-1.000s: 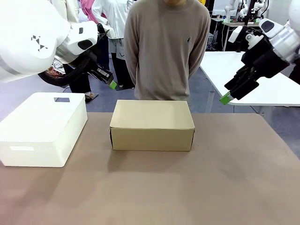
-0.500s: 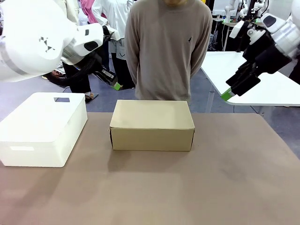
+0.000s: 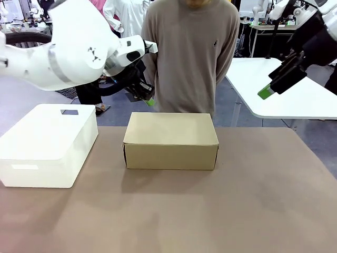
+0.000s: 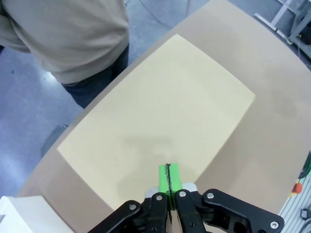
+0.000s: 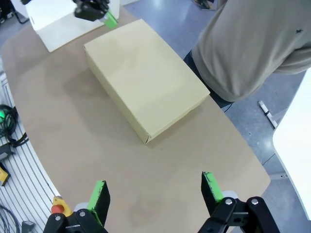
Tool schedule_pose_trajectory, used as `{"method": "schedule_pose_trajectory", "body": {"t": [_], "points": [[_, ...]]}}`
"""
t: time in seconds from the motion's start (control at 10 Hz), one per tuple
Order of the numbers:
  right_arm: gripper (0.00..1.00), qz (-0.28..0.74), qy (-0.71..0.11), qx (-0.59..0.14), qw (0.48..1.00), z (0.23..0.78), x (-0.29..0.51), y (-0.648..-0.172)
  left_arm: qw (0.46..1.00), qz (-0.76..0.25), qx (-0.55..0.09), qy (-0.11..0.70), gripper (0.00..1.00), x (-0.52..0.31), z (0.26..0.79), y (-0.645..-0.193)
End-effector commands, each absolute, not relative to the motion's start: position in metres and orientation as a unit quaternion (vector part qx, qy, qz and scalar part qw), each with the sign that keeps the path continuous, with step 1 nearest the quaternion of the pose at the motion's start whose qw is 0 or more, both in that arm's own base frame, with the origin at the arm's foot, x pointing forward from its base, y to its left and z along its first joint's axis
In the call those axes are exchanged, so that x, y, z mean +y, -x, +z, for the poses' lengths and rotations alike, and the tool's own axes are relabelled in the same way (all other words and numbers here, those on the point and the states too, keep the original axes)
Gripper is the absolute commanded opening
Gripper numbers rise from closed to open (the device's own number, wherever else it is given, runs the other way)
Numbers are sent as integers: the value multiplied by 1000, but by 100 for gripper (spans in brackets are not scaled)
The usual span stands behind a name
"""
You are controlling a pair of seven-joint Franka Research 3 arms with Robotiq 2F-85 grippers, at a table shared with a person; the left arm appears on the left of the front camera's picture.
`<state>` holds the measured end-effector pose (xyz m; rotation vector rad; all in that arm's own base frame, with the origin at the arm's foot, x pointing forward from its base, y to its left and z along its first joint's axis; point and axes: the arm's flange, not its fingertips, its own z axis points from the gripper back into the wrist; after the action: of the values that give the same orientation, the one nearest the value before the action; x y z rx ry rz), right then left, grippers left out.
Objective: Pack the shoes into the box.
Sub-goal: Press down on the lid of the Shoes Box.
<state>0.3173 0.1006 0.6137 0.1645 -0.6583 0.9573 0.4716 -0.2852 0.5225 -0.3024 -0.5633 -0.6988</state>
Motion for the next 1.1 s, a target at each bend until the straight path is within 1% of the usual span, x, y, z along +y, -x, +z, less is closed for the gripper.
{"method": "schedule_pose_trajectory", "body": {"t": [0.0, 0.3, 0.6, 1.0], "points": [[100, 453, -78, -306, 834, 613, 100, -324, 902, -322, -248, 146, 0, -302, 529, -498], [100, 453, -78, -306, 834, 613, 100, -324, 912, -319, -221, 133, 0, -325, 526, -537], [100, 453, -78, -306, 834, 613, 100, -324, 921, -314, -199, 119, 0, -343, 519, -566], [100, 453, -78, -306, 834, 613, 100, -324, 934, -293, -184, 86, 0, -362, 485, -593]]}}
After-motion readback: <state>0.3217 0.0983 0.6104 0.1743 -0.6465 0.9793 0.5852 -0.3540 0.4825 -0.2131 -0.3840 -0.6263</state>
